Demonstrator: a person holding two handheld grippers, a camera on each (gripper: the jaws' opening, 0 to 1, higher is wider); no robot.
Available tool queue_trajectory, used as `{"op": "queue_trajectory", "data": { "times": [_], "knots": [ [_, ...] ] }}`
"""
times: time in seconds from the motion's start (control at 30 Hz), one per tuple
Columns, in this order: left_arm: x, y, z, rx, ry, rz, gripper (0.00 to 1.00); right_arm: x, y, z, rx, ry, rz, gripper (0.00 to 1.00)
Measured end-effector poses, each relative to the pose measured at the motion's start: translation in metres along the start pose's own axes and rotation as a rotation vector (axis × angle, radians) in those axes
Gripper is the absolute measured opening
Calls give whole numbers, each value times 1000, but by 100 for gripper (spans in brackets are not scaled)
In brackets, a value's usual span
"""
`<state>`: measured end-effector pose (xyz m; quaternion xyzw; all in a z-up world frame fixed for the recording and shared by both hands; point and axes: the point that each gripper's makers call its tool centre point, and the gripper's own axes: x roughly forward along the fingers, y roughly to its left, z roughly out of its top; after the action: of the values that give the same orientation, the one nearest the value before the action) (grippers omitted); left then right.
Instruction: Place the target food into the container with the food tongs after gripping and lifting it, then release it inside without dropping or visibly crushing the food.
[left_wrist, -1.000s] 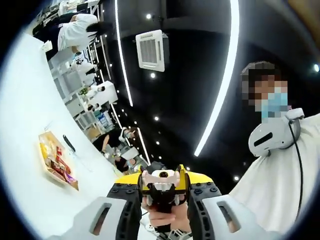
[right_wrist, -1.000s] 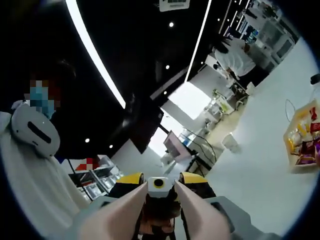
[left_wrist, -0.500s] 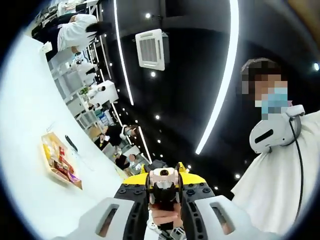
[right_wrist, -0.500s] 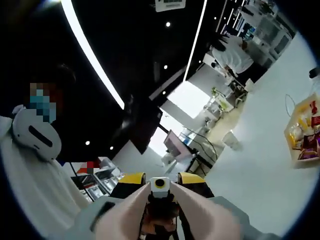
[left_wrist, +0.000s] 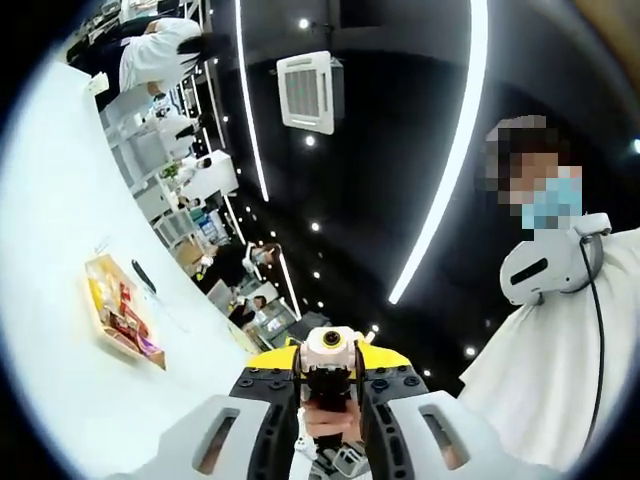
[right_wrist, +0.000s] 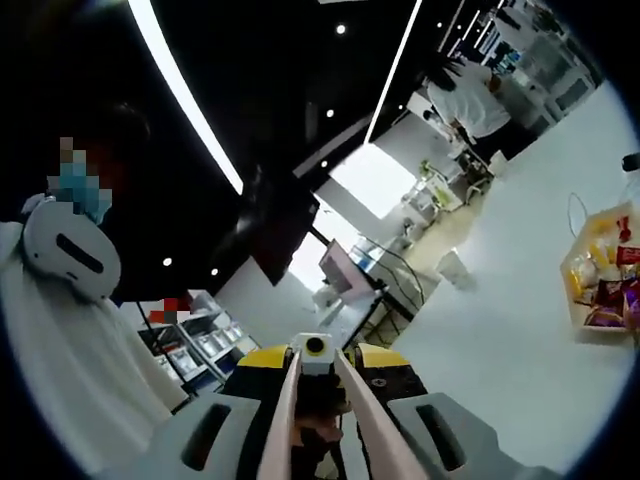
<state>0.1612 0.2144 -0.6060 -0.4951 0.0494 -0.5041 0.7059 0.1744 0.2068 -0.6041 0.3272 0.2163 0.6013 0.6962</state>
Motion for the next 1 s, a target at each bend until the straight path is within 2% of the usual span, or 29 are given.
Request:
{"op": "queue_trajectory", "data": {
  "times": [0.5,0.67,0.73,0.83,0.9,0.97,1.0],
  "knots": [
    [3,6,-9,-29,49,13,20,-17,-5,-11,21,57,-27,24],
    [5,4,-12,-20,58,0,23,-20,-2,-12,25,57,-5,24],
    [5,1,-15,13,111,-2,25,-20,2,-13,21,67,3,24],
    [6,-1,-16,99,158,4,30,-20,4,-13,8,73,9,24],
    [9,-6,-16,74,173,-12,32,-19,7,-15,9,90,28,24],
    [9,-3,-15,43,191,-8,27,-18,9,-14,6,92,37,24],
    [8,-5,-15,46,198,-26,28,-19,10,-15,2,95,41,25]
  ]
}}
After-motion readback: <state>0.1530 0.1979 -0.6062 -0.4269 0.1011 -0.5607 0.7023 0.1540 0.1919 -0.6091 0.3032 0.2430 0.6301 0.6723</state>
